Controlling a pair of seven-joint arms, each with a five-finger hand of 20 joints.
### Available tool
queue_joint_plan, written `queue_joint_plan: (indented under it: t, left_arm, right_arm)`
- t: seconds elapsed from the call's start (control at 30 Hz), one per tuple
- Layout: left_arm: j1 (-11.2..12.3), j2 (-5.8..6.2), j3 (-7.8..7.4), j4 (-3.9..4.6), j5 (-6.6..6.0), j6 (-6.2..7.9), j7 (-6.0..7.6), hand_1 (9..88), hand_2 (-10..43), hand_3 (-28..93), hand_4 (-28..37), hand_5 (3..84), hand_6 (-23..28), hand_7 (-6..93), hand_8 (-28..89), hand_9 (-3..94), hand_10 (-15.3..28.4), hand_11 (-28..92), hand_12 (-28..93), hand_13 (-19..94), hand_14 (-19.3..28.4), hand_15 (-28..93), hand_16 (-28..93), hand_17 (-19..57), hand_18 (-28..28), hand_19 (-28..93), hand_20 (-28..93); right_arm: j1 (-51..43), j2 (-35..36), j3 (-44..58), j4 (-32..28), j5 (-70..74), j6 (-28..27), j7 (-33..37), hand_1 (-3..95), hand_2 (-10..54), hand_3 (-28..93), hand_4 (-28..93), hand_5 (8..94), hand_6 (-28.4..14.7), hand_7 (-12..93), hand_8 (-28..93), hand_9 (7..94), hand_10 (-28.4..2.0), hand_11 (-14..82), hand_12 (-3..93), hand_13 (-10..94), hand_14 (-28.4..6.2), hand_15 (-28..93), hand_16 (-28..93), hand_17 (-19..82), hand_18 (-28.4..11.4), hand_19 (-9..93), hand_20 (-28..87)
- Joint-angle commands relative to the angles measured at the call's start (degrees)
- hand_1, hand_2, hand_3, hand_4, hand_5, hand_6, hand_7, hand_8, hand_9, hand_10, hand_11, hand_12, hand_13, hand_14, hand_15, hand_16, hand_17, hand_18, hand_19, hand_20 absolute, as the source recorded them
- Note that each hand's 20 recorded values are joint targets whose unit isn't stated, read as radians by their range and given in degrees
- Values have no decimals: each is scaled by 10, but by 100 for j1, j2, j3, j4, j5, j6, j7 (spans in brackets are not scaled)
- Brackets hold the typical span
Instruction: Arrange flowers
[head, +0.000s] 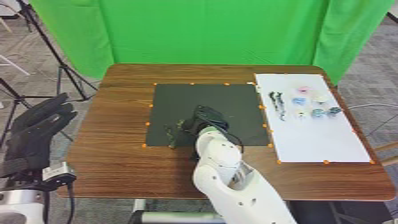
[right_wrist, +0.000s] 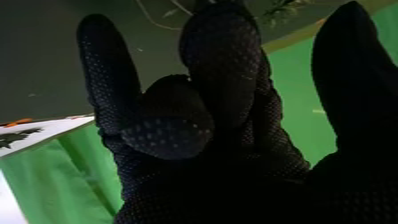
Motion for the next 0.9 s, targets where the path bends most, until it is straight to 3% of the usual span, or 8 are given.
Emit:
queue_joint_plan:
  t: [0.03,0.17,0.4,0.43,0.5,0.77,0.87,0.9]
  left_arm:
    - [64,-44,-19,-37,19,-55,-25,307,25,818,-139,368,86,180,-118,309,182,390,72,179,228,619,-163,-120,202,547,78]
    - [99,-16,-36,-53,-19,-22,13,308,26,818,-139,368,86,180,-118,309,183,389,72,180,228,620,-163,-120,202,547,78]
    - [201,-71,-122,-67,-28,-45,45,307,27,820,-138,370,88,179,-118,310,183,389,72,179,229,620,-164,-120,202,547,78]
    - [191,-95,-133,-67,8,-57,-16,307,28,820,-138,371,89,179,-117,310,183,389,72,179,229,621,-163,-120,202,547,78]
    - [262,-106,-160,-85,-50,-44,51,307,28,821,-138,371,89,179,-117,310,183,390,72,180,228,621,-164,-120,202,547,79]
    - [314,-156,-200,-89,-52,-54,61,307,29,822,-139,372,89,179,-117,311,183,390,72,180,228,621,-164,-120,202,547,78]
    - [253,-136,-142,-82,-29,-57,18,306,30,823,-139,372,89,179,-117,311,183,389,72,180,227,621,-164,-120,202,547,78]
    - [171,-99,-89,-55,-41,-77,26,306,30,822,-139,373,89,179,-117,311,183,390,72,180,227,621,-164,-120,202,547,78]
  right_arm:
    - [-54,14,-6,-31,12,-10,68,302,-14,710,-199,735,-142,121,-90,937,-112,478,172,937,-37,683,150,447,-243,852,-192]
    - [-102,-19,35,-57,28,-143,52,302,-16,712,-198,730,-155,110,-91,937,-112,479,169,937,-37,684,148,451,-242,851,-201]
    - [-297,-98,253,-268,36,-181,-17,301,-12,715,-199,754,-174,108,-99,937,-109,498,149,937,-38,691,131,469,-236,845,-225]
    - [-287,-85,269,-282,98,-223,34,299,-8,716,-198,756,-175,109,-99,937,-109,500,149,937,-37,693,130,473,-234,846,-226]
    - [-391,-182,429,-406,235,-391,45,297,-3,717,-197,757,-176,110,-100,937,-109,504,148,937,-37,697,129,480,-233,847,-230]
    - [-524,-278,575,-555,456,-434,38,289,21,711,-195,750,-184,108,-103,937,-110,506,144,937,-39,703,123,483,-232,842,-242]
    - [-586,-462,738,-518,709,-985,94,251,74,704,-197,748,-188,106,-107,937,-112,511,139,937,-41,707,118,494,-227,839,-248]
    - [-564,-358,683,-569,824,-815,150,240,91,702,-197,746,-190,106,-108,937,-112,513,137,937,-41,708,116,496,-227,839,-251]
